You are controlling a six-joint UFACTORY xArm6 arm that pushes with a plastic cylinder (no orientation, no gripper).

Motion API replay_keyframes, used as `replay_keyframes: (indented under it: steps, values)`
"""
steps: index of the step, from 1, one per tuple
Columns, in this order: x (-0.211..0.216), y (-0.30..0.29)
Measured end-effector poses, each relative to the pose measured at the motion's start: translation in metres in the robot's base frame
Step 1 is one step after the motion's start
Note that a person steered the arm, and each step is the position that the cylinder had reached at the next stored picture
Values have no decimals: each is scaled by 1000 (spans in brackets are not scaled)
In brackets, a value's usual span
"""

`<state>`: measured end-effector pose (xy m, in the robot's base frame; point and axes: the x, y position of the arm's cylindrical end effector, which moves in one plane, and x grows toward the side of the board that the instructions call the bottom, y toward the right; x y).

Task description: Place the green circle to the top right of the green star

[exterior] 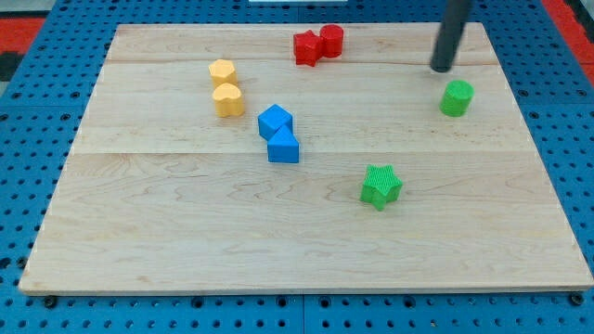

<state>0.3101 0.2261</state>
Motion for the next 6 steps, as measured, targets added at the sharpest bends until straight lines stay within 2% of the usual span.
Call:
replay_keyframes:
  steps: [1, 2, 3, 4, 6]
  values:
    - [46, -6]
    - [41, -83]
    - [67, -61]
    - [100, -69]
    - [138, -73]
